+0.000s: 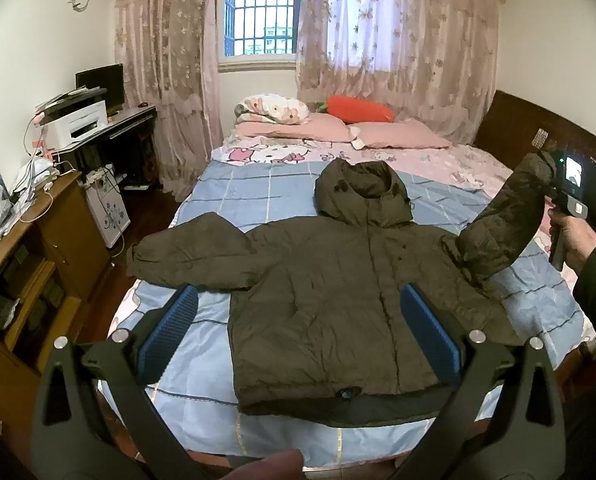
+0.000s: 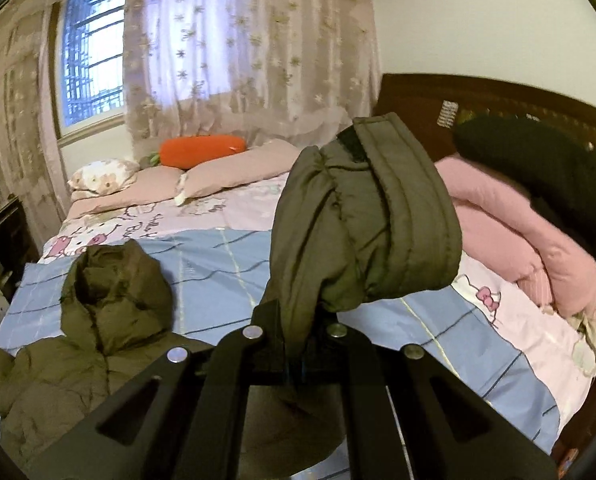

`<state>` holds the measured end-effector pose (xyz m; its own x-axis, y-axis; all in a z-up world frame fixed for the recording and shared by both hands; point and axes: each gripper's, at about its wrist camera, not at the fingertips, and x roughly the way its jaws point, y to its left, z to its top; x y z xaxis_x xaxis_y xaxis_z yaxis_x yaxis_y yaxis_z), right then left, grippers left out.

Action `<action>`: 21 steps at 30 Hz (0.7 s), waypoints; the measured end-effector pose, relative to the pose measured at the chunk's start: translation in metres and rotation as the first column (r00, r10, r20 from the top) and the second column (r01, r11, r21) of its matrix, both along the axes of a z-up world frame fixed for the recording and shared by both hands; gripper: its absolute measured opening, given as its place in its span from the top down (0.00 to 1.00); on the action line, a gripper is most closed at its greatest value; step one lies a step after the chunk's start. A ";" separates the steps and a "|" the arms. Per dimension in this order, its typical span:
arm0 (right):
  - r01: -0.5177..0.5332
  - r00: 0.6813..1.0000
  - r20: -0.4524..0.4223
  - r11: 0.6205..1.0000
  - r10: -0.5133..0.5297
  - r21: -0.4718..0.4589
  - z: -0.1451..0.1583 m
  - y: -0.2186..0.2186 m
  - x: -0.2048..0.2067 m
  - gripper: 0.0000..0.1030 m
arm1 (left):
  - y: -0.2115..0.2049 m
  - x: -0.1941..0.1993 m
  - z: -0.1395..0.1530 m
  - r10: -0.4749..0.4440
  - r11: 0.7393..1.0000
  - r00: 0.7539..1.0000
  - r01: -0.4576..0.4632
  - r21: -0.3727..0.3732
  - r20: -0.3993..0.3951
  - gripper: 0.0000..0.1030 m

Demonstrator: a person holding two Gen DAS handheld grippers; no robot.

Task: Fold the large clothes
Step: 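Lift the grasped sleeve off the bed with the right tool, then carry the sleeve across the jacket body toward the hood with the right tool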

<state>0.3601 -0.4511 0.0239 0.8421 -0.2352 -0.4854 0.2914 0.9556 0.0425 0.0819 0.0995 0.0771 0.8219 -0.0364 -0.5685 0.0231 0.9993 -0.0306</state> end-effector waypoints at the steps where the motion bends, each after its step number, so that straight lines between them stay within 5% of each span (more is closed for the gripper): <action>1: -0.006 1.000 0.001 1.000 0.006 -0.007 0.003 0.008 0.001 0.96 | 0.002 -0.002 0.001 0.004 1.000 1.000 -0.004 -0.005 0.003 0.02; 11: -0.129 0.992 -0.016 0.990 0.128 -0.055 0.020 0.107 0.013 0.96 | 0.024 -0.010 0.009 0.034 0.998 0.999 -0.033 -0.048 0.020 0.02; 21: -0.230 0.972 -0.064 0.971 0.226 -0.064 0.000 0.203 0.028 0.96 | 0.044 -0.013 0.008 0.057 0.996 0.998 -0.056 -0.067 0.013 0.02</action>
<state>0.3881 -0.2477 0.0235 0.8496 -0.0759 -0.5219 0.0658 0.9971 -0.0378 0.0689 0.1434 0.0851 0.8321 -0.0273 -0.5540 -0.0319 0.9948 -0.0969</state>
